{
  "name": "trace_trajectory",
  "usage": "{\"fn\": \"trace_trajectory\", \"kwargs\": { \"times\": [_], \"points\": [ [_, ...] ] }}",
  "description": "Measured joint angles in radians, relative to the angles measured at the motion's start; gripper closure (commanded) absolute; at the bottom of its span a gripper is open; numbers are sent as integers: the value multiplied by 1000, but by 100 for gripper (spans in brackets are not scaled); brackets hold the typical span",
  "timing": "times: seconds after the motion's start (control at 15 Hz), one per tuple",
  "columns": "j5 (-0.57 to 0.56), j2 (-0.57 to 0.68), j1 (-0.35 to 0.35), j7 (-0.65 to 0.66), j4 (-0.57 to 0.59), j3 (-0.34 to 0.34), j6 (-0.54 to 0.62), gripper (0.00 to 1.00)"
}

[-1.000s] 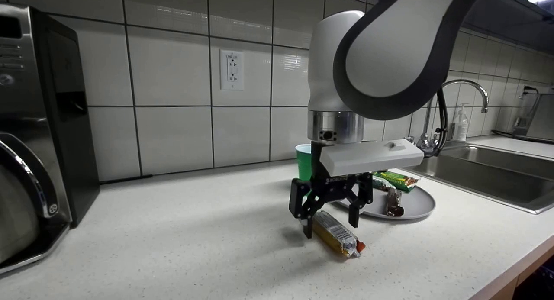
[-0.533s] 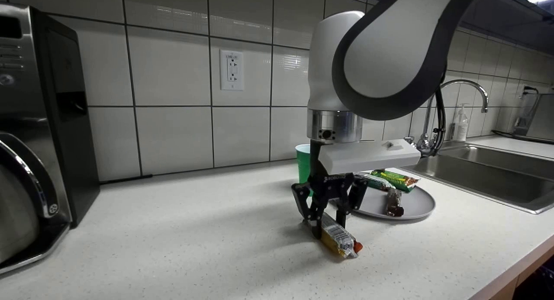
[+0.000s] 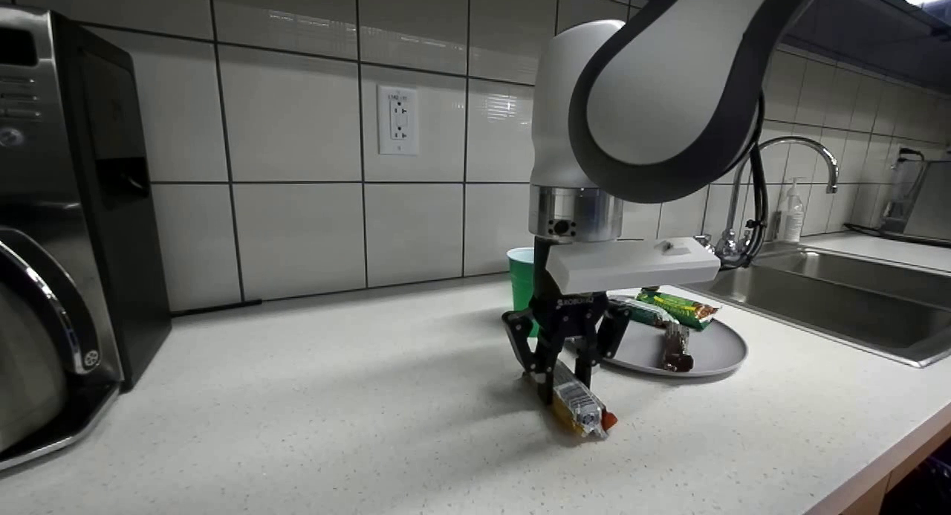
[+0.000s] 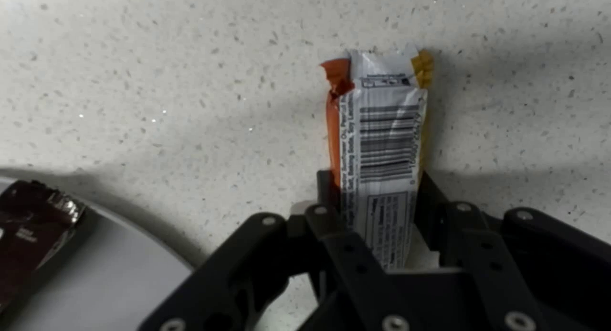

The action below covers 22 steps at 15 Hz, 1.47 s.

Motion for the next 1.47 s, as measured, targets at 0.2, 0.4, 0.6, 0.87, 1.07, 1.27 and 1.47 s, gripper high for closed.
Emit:
{"fn": "trace_trajectory", "kwargs": {
  "times": [0.2, 0.4, 0.6, 0.87, 1.07, 1.27, 1.47],
  "points": [
    [25, -3, 0, 0, 12, -10, 0, 83],
    [40, -13, -2, 0, 29, -28, 0, 83],
    [41, -19, -3, 5, 47, -56, 0, 83],
    [41, -20, -10, 18, 66, -98, 0, 83],
    [41, -20, -14, 32, 74, -125, -1, 83],
    [41, -20, -19, 55, 78, -146, -1, 83],
    [41, -20, -28, 77, 81, -165, -1, 83]
  ]
}}
